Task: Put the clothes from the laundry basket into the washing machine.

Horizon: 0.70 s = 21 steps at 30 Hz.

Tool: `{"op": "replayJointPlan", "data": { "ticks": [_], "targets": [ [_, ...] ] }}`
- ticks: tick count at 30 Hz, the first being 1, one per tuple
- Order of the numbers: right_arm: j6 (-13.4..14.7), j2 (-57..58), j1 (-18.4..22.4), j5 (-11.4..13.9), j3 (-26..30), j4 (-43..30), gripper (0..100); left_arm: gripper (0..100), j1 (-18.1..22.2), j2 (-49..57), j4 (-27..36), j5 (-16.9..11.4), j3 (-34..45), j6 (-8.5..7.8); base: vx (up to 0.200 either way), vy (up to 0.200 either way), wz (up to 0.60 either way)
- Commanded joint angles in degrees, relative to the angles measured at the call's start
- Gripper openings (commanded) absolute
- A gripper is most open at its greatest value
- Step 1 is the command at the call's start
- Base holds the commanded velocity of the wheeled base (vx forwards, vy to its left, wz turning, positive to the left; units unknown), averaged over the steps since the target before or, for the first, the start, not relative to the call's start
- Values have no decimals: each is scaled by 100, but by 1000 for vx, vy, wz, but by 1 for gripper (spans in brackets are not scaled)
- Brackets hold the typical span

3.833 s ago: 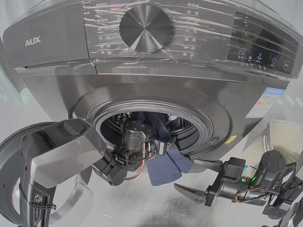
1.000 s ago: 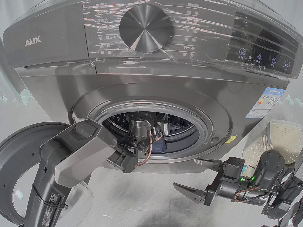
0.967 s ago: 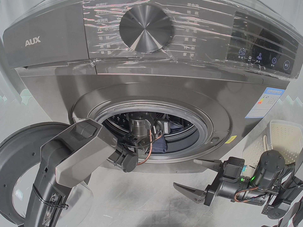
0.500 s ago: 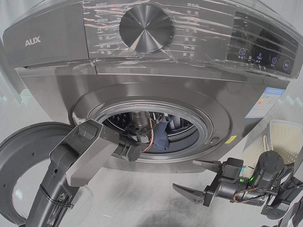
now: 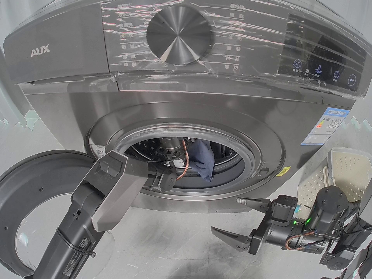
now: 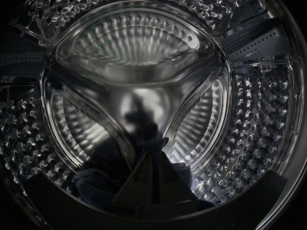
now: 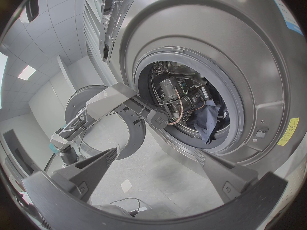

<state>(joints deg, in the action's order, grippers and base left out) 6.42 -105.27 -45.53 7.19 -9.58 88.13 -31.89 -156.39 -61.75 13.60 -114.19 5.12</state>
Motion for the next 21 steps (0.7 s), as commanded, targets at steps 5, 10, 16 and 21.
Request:
{"op": "replayJointPlan", "data": {
  "ticks": [5, 10, 16, 21],
  "targets": [
    [8, -12, 0, 1, 18, 3, 100, 100, -10, -251, -31, -33, 20, -81, 0, 0, 0],
    [8, -12, 9, 1, 9, 3, 100, 100, -54, -155, -48, -33, 230, -37, 0, 0, 0],
    [8, -3, 36, 10, 27, 3, 100, 100, -72, 487, -83, -77, 1619, -29, 0, 0, 0],
    [8, -3, 18, 10, 18, 3, 100, 100, -80, 1102, 49, -165, 2665, -46, 0, 0, 0]
  ]
}}
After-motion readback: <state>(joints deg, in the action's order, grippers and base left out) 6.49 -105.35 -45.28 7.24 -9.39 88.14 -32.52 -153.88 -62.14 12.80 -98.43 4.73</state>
